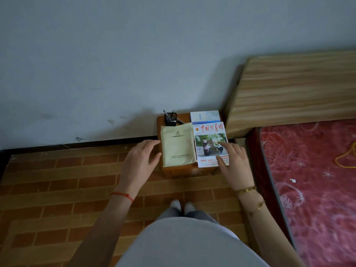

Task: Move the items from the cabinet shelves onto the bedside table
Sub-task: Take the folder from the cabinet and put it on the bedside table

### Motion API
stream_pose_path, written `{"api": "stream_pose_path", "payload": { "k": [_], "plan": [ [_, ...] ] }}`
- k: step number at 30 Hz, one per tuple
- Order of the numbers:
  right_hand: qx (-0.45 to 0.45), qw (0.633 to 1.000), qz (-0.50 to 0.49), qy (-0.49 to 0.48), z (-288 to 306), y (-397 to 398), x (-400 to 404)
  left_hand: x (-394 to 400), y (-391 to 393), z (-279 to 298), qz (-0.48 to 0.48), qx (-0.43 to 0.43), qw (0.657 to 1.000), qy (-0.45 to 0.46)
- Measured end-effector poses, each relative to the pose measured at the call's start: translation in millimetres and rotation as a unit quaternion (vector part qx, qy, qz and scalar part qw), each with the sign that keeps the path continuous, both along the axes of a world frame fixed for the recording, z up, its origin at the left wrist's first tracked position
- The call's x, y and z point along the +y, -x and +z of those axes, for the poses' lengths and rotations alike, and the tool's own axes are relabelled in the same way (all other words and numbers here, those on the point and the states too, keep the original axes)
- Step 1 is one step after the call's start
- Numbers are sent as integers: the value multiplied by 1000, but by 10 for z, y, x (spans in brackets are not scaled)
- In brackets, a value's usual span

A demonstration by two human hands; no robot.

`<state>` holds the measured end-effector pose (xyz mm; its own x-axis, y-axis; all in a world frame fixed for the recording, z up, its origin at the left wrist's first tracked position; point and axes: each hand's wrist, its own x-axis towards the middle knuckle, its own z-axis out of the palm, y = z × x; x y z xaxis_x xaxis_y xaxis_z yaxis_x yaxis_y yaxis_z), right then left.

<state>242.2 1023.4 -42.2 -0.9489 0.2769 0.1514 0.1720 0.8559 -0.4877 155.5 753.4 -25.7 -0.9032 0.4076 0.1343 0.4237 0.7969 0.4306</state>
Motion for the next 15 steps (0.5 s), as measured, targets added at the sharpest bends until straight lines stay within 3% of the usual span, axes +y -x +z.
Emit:
{"api": "stream_pose_path", "payload": {
  "k": [10, 15],
  "plan": [
    [3, 998, -64, -24, 261, -498, 152, 312, -80, 191, -65, -9, 998, -9],
    [9, 984, -178, -24, 425, -895, -5, 517, -45, 228, -156, -32, 987, -35]
  ]
}}
